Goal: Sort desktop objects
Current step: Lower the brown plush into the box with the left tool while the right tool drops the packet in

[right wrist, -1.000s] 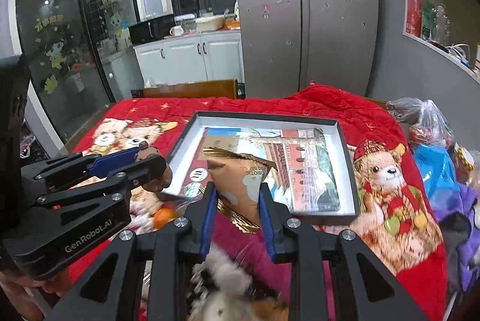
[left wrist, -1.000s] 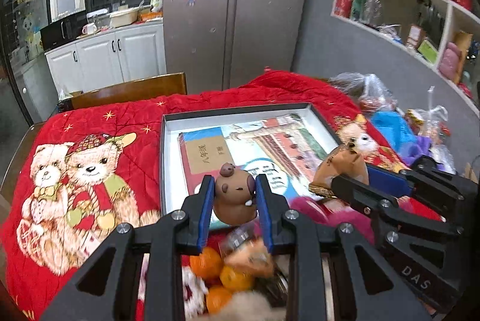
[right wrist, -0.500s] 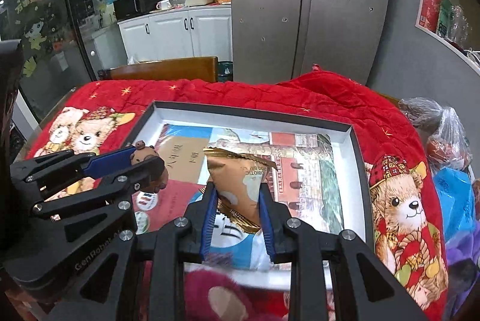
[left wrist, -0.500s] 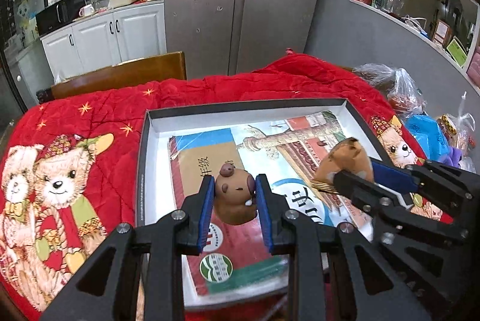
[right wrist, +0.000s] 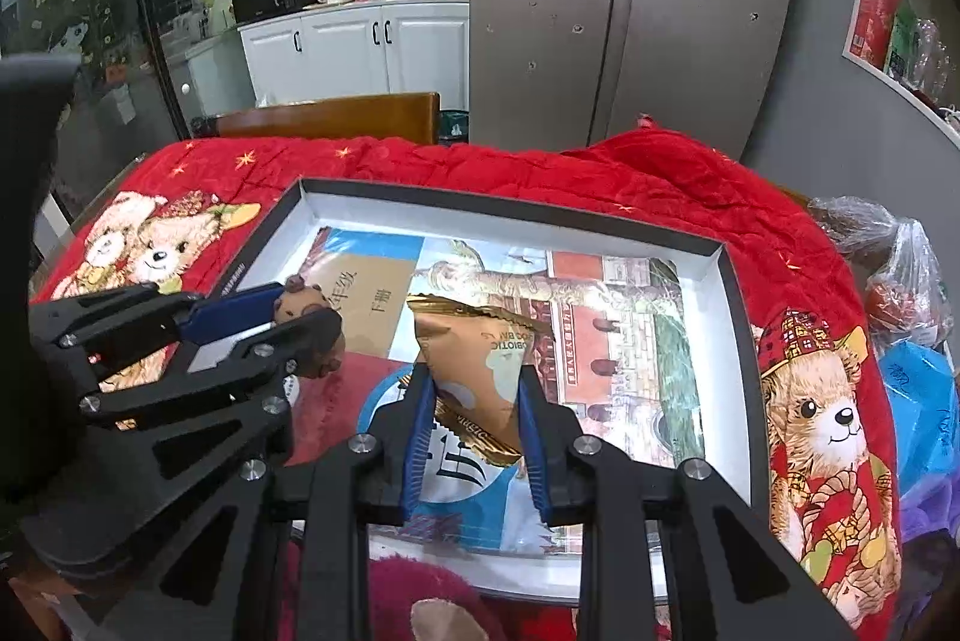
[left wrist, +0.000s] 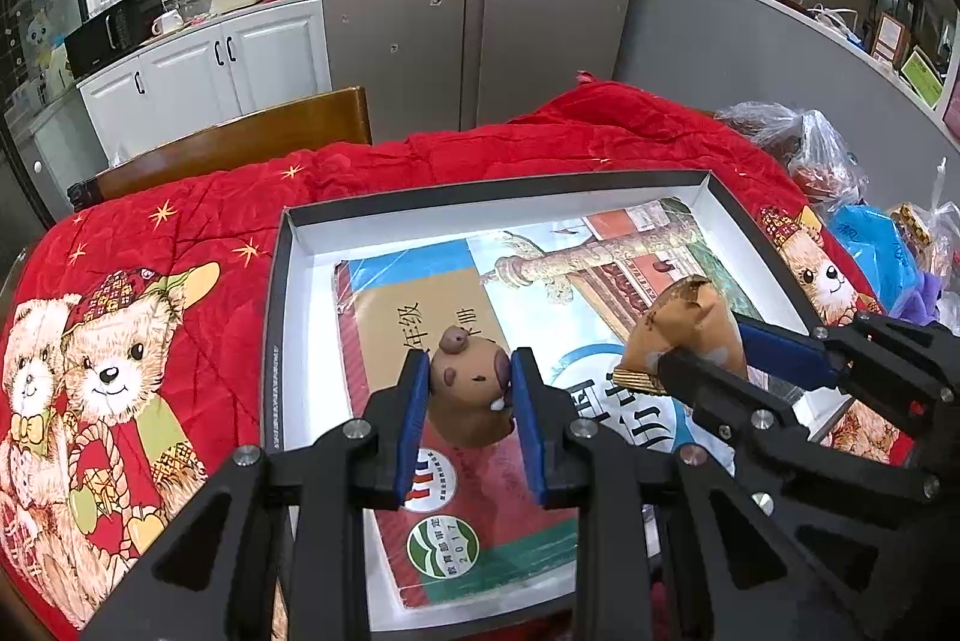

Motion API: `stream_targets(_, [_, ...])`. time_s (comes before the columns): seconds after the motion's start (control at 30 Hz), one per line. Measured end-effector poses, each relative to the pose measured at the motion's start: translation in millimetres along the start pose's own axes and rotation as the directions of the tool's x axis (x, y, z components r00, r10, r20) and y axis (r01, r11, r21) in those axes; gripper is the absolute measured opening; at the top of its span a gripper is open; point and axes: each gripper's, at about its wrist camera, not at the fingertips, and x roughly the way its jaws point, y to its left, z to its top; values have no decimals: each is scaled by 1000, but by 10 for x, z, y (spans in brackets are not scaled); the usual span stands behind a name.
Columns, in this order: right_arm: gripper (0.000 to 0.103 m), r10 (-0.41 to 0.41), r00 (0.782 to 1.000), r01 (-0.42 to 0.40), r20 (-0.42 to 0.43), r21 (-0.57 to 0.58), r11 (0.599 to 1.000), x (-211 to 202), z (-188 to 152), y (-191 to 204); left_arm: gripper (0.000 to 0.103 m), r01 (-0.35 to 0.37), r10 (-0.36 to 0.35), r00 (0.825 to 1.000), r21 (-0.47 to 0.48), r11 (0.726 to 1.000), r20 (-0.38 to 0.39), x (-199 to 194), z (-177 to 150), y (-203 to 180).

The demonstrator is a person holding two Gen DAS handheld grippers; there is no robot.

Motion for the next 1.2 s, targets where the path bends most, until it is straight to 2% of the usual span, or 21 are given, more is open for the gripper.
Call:
stream_targets(0.23, [28,17,1000,-17,-24,3,1000,59,-20,5,28,-4,4,1000,2,1000,-15,49,-22,-1])
stream_targets(0.47, [28,0,999,0,-42,-3,1000,110,-36,21,28,-6,6,1000,-1,1000,-29,98,-43,2])
stream_targets(0.57, [28,14,998,-13,-64,15,1000,147,-41,-4,29,19,-20,999,-20,1000,-26,105,-37,25])
stream_targets(0.6, [31,23,997,-22,-67,26,999,154,-38,-21,31,25,-25,1000,-30,999,-18,91,-31,44])
stream_targets(0.63, [34,26,997,-24,-66,37,999,153,-37,-40,39,16,-16,1000,-38,999,-15,80,-23,66])
stream_targets(0.67, [42,18,998,-15,-64,46,999,147,-33,-60,50,4,-4,1000,-47,999,-9,67,-13,93])
stream_targets(0.7, [50,8,998,-5,-62,60,998,139,-26,-85,55,-2,2,1000,-58,998,-4,59,-6,117])
stream_targets(0.77, [60,3,998,2,-58,91,996,119,-19,-151,72,-11,11,1000,-90,996,-10,49,8,196])
stream_targets(0.8, [66,3,998,3,-58,104,995,108,-15,-184,73,-11,9,1000,-103,995,-15,50,13,224])
stream_targets(0.9, [73,-12,999,17,-46,111,994,75,-4,-212,79,-29,26,999,-124,992,-22,53,16,269])
stream_targets(1.03, [74,-14,998,20,-61,104,994,102,-4,-192,80,-66,63,998,-100,993,-27,45,13,242])
stream_targets(1.2, [74,-18,998,24,-61,98,995,93,-11,-193,80,-70,69,997,-91,993,-20,11,19,238])
